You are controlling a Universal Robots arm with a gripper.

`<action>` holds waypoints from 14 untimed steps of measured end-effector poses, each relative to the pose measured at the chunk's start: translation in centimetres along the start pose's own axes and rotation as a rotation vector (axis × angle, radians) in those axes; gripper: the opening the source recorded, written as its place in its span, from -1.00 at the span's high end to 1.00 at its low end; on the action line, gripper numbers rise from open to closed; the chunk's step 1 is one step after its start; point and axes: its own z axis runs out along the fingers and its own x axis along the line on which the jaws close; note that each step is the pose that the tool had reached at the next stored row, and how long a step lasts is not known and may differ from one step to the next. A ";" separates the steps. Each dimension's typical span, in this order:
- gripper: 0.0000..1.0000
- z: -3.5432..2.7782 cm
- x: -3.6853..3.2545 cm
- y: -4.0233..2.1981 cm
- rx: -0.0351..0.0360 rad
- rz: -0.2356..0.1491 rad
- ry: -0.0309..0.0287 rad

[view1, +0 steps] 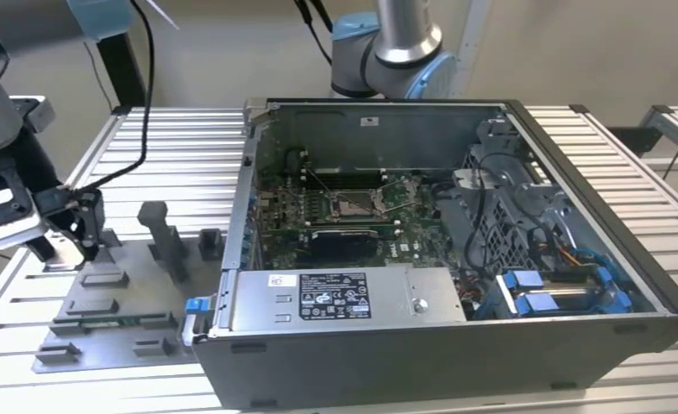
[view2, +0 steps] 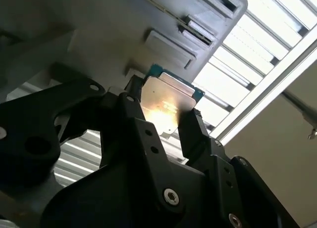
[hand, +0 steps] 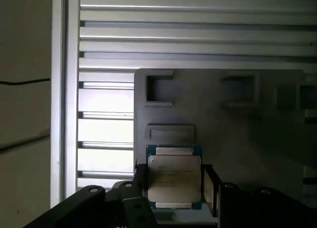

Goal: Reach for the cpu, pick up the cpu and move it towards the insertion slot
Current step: 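Pick up the cpu and move it towards the insertion slot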

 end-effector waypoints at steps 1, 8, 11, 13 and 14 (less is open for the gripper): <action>1.00 -0.45 0.00 0.02 -0.0001 0.000 -0.0001; 1.00 -3.62 0.02 0.15 -0.0001 0.000 -0.0001; 1.00 -4.07 0.01 0.15 -0.0001 0.000 0.0000; 1.00 -4.18 0.02 0.16 0.0000 0.000 -0.0001; 1.00 -4.22 0.01 0.17 0.0003 0.000 -0.0001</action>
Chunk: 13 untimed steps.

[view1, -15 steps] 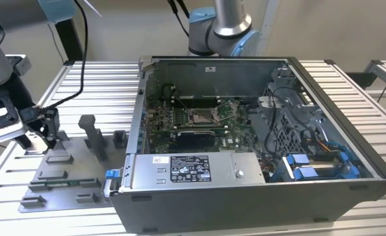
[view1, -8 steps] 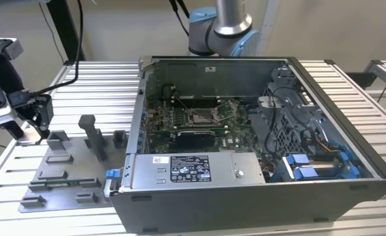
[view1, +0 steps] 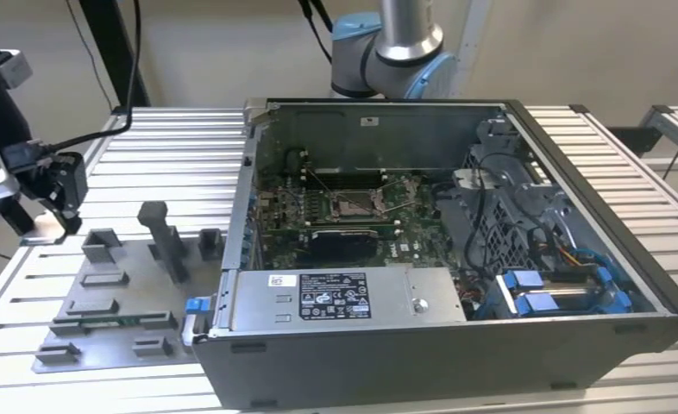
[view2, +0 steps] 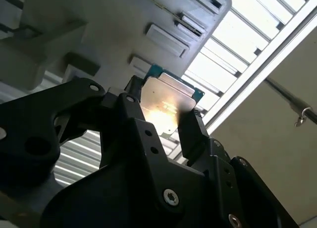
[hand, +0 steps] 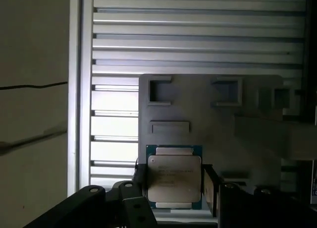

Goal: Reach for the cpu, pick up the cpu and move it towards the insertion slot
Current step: 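Pick up the cpu and move it towards the insertion slot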

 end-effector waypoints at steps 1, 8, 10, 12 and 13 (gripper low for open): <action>1.00 -0.04 0.01 0.00 0.0001 0.000 0.0000; 1.00 -0.26 0.01 0.01 0.0002 0.000 0.0000; 1.00 -0.27 0.01 0.01 0.0002 0.000 0.0000; 1.00 -0.31 0.01 0.01 0.0003 0.000 0.0001; 1.00 -0.35 0.01 0.01 0.0004 0.000 0.0002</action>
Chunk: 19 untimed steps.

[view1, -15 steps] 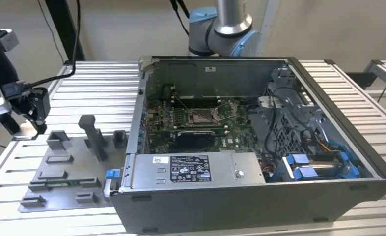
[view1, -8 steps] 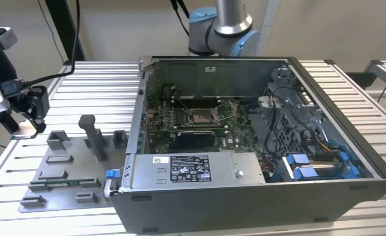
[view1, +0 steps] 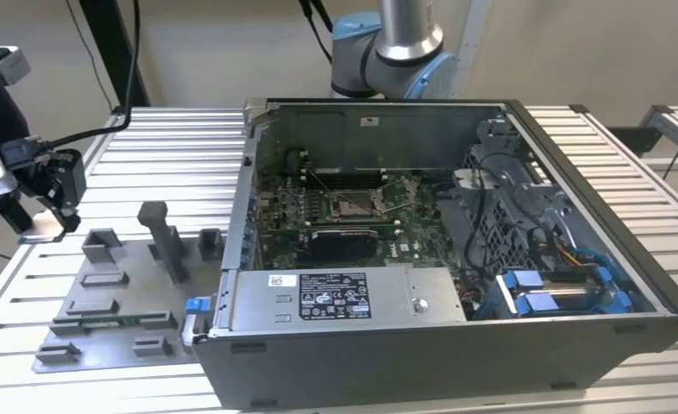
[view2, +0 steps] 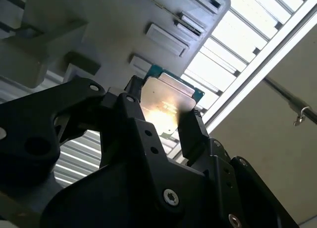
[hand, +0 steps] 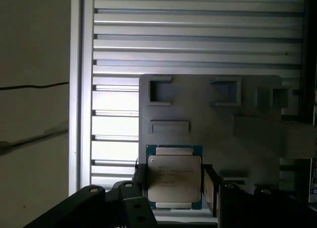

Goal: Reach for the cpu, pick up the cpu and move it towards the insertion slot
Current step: 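Pick up the cpu and move it towards the insertion slot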

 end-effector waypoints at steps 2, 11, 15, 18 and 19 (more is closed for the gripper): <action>1.00 -0.20 0.00 0.01 0.0000 0.000 0.0000; 1.00 -2.74 0.01 0.11 -0.0002 0.000 -0.0002; 1.00 -3.56 0.02 0.14 -0.0001 0.000 -0.0001; 1.00 -3.77 0.02 0.15 -0.0001 0.000 -0.0002; 1.00 -3.81 0.02 0.15 -0.0002 0.000 -0.0002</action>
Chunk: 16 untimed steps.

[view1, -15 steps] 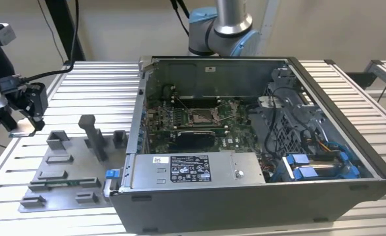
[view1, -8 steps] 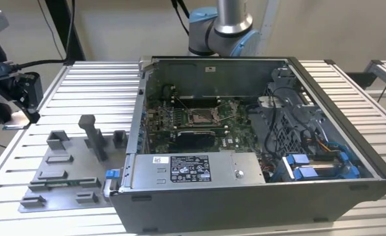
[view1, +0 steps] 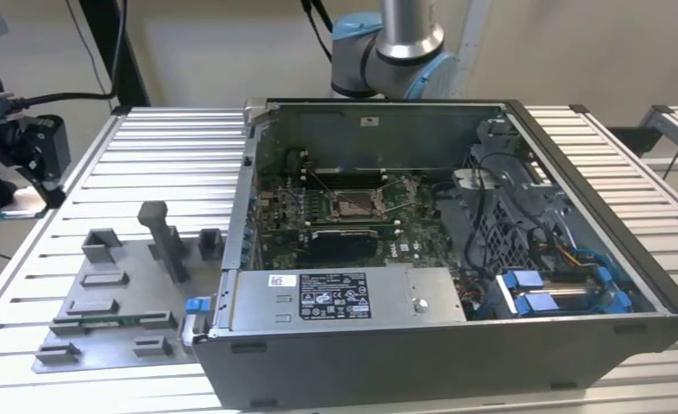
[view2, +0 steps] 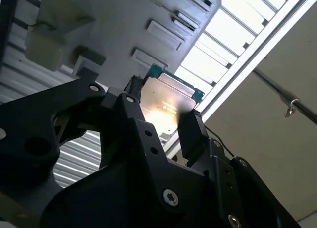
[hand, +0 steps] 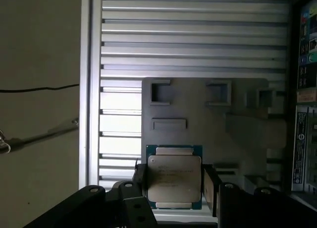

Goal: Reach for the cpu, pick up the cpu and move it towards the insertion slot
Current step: 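Pick up the cpu and move it towards the insertion slot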

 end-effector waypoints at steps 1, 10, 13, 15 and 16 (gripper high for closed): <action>1.00 -0.04 0.00 0.00 0.0000 0.000 0.0000; 1.00 -0.35 0.00 0.01 0.0002 0.000 0.0000; 1.00 -0.47 0.00 0.02 0.0004 0.000 0.0003; 1.00 -0.64 0.00 0.03 0.0005 0.000 0.0003; 1.00 -0.76 0.00 0.03 0.0004 0.000 0.0002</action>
